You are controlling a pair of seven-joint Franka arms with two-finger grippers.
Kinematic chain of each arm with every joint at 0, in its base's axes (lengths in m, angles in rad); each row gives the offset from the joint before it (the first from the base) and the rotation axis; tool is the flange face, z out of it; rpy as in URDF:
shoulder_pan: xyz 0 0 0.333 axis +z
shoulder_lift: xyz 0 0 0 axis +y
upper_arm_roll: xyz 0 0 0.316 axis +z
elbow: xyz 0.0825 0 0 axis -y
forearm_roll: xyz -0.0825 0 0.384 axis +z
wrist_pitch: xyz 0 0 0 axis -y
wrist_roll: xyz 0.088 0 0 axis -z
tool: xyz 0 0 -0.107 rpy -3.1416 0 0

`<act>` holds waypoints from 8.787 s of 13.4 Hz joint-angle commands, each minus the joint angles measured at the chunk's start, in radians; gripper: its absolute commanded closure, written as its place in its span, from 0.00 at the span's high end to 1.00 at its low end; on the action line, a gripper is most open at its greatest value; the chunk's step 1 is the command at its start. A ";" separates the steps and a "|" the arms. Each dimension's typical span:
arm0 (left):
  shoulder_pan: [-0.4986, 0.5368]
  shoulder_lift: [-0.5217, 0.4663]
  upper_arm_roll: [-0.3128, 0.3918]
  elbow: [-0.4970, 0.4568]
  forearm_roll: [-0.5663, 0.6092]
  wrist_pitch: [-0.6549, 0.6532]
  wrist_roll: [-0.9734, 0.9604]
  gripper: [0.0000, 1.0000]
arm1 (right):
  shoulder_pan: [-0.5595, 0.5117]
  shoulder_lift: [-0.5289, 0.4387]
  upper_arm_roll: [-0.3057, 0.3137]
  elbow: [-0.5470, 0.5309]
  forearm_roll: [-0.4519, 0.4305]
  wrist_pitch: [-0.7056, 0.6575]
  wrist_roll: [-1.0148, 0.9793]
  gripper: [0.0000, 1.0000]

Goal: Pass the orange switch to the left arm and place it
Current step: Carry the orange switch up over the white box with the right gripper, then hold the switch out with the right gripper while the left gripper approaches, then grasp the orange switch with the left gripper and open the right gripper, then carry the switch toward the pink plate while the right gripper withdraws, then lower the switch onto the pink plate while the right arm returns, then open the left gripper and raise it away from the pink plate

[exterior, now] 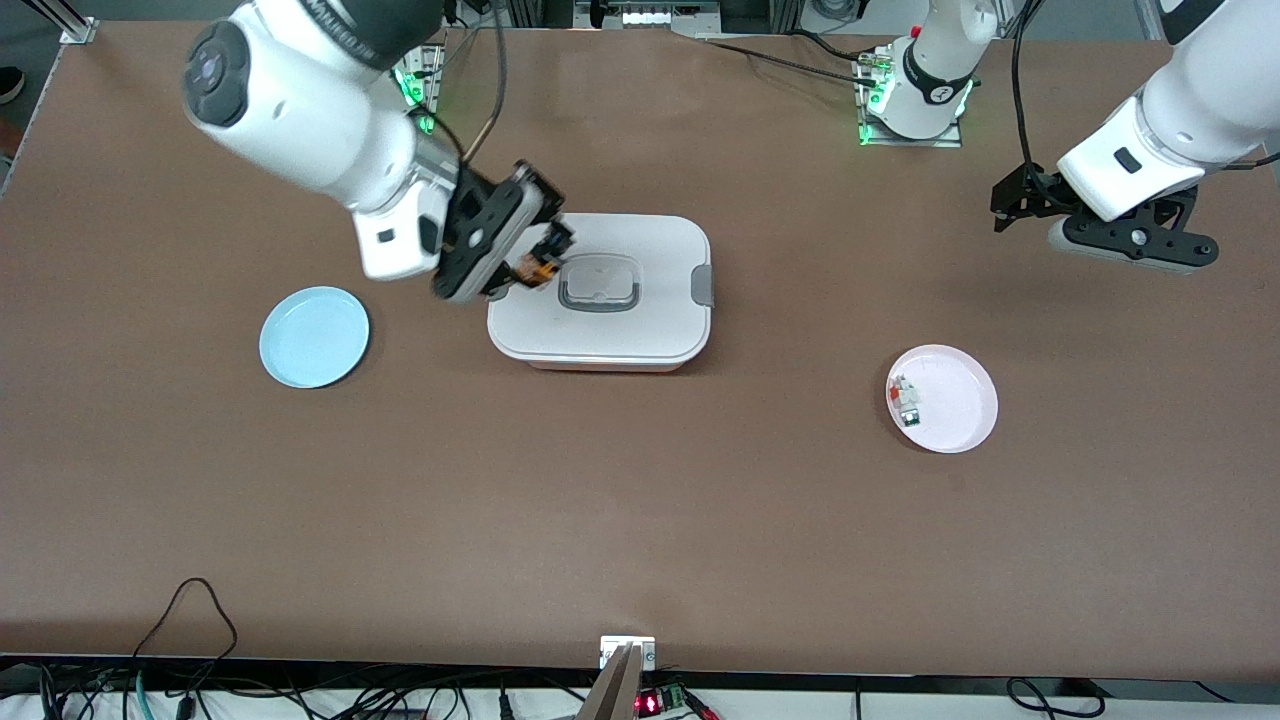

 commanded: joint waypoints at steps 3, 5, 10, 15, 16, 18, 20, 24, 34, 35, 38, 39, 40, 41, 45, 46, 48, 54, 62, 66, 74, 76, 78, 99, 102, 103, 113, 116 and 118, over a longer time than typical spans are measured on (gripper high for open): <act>0.084 0.037 0.013 0.025 -0.371 -0.217 0.005 1.00 | 0.180 0.013 -0.013 0.018 0.127 0.283 -0.062 0.04; 0.088 0.076 0.013 0.025 -0.508 -0.257 0.007 1.00 | 0.267 0.034 -0.013 0.016 0.177 0.481 -0.042 0.03; 0.202 0.152 0.013 0.010 -0.966 -0.260 0.007 1.00 | 0.419 0.114 -0.015 0.018 0.196 0.793 0.039 0.03; 0.217 0.178 -0.035 -0.085 -1.238 -0.257 0.045 0.99 | 0.448 0.143 -0.015 0.018 0.197 0.881 0.044 0.03; 0.222 0.183 -0.036 -0.127 -1.295 -0.257 0.072 0.99 | 0.448 0.143 -0.015 0.020 0.196 0.882 0.044 0.03; 0.222 0.195 -0.039 -0.171 -1.315 -0.236 0.126 0.98 | 0.450 0.143 -0.015 0.020 0.196 0.882 0.042 0.03; 0.217 0.212 -0.042 -0.202 -1.375 -0.231 0.132 0.97 | 0.450 0.145 -0.015 0.020 0.194 0.882 0.042 0.03; 0.210 0.214 -0.086 -0.257 -1.447 -0.187 0.137 0.96 | 0.450 0.145 -0.015 0.020 0.193 0.890 0.042 0.03; 0.207 0.254 -0.174 -0.245 -1.478 -0.148 0.152 0.62 | 0.450 0.146 -0.016 0.020 0.188 0.892 0.041 0.03; 0.208 0.254 -0.174 -0.245 -1.478 -0.159 0.160 0.52 | 0.450 0.146 -0.016 0.020 0.188 0.892 0.041 0.03; 0.210 0.255 -0.174 -0.244 -1.478 -0.180 0.160 0.27 | 0.450 0.146 -0.016 0.023 0.188 0.892 0.041 0.03; 0.211 0.255 -0.174 -0.239 -1.478 -0.180 0.157 0.25 | 0.450 0.146 -0.016 0.029 0.188 0.892 0.041 0.03; 0.211 0.255 -0.172 -0.222 -1.478 -0.180 0.145 0.24 | 0.450 0.149 -0.016 0.033 0.188 0.892 0.041 0.03; 0.211 0.257 -0.172 -0.215 -1.478 -0.180 0.142 0.24 | 0.450 0.153 -0.016 0.036 0.188 0.892 0.041 0.03; 0.211 0.257 -0.172 -0.214 -1.478 -0.180 0.142 0.24 | 0.450 0.153 -0.018 0.036 0.187 0.893 0.045 0.92; 0.211 0.257 -0.171 -0.214 -1.478 -0.180 0.140 0.24 | 0.450 0.151 -0.018 0.036 0.193 0.895 0.053 1.00; 0.211 0.257 -0.172 -0.214 -1.476 -0.180 0.142 0.24 | 0.450 0.153 -0.018 0.036 0.185 0.896 0.064 1.00; 0.230 0.280 -0.158 -0.101 -1.340 -0.180 0.151 0.24 | 0.447 0.148 -0.018 0.036 0.187 0.896 0.062 1.00; 0.262 0.447 -0.158 0.163 -0.814 -0.183 0.389 0.24 | 0.223 0.094 -0.025 0.007 0.184 0.437 0.056 1.00; 0.263 0.527 -0.158 0.207 -0.515 -0.163 0.649 0.24 | 0.033 0.085 -0.034 0.006 0.092 0.160 0.060 1.00; 0.271 0.608 -0.158 0.198 0.011 0.089 1.071 0.24 | -0.113 0.071 -0.207 -0.042 -0.221 -0.124 0.079 1.00; 0.274 0.632 -0.158 0.180 0.077 0.145 1.123 0.24 | -0.172 0.024 -0.211 -0.074 -0.316 -0.177 0.149 1.00; 0.276 0.633 -0.160 0.111 0.151 0.236 1.204 0.24 | -0.232 -0.043 -0.164 -0.111 -0.413 -0.223 0.239 1.00; 0.282 0.654 -0.175 -0.067 0.136 0.593 1.324 1.00 | -0.386 -0.331 -0.076 -0.177 -0.548 -0.378 0.550 1.00; 0.286 0.649 -0.216 0.046 0.133 0.416 1.306 1.00 | -0.389 -0.331 -0.076 -0.163 -0.551 -0.374 0.551 1.00; 0.286 0.648 -0.230 0.104 0.133 0.325 1.294 1.00 | -0.389 -0.329 -0.076 -0.163 -0.553 -0.371 0.544 1.00; 0.242 0.340 -0.230 0.236 0.128 -0.071 0.633 1.00 | -0.467 -0.318 -0.007 -0.135 -0.504 -0.362 0.538 1.00; 0.231 0.324 -0.209 0.319 0.124 -0.177 0.450 1.00 | -0.475 -0.315 0.013 -0.131 -0.502 -0.354 0.539 1.00; 0.150 0.239 -0.127 0.261 0.116 -0.167 0.284 1.00 | -0.472 -0.314 0.013 -0.131 -0.501 -0.352 0.545 1.00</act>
